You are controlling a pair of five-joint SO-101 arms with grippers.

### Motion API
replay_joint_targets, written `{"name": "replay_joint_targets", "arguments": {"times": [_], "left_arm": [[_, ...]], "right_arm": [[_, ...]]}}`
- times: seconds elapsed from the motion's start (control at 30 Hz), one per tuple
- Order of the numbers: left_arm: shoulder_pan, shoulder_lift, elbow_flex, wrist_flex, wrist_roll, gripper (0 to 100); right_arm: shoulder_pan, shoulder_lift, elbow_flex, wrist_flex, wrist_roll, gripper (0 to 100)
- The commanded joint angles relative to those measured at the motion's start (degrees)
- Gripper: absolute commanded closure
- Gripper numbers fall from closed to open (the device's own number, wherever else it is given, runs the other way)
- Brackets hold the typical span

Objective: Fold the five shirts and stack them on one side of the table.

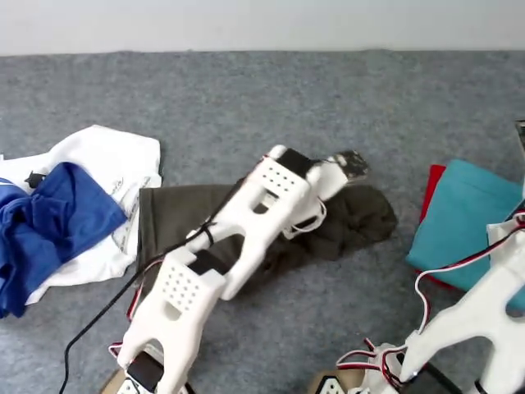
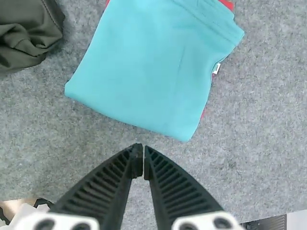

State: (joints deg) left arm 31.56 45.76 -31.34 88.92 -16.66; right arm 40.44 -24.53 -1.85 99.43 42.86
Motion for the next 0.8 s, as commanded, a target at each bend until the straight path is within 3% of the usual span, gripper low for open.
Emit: {"name": "replay_joint_targets", "arguments": {"times": [0.0,0.5,0.77], "left_arm": [[-1.58,-1.58,-1.36,-0.18,1.14,79],[-9.05,-2.81,-14.46,4.31,4.75,79],[-2.99,-3.43,-20.97,11.6,4.84,79]], "right_arm": [[0.4,-1.63,-0.35,0.04,0.18,98.3],[0.4,-1.54,-0.35,0.04,0.18,98.3],[-2.77,-1.71,-0.35,0.57,0.18,98.3]]}}
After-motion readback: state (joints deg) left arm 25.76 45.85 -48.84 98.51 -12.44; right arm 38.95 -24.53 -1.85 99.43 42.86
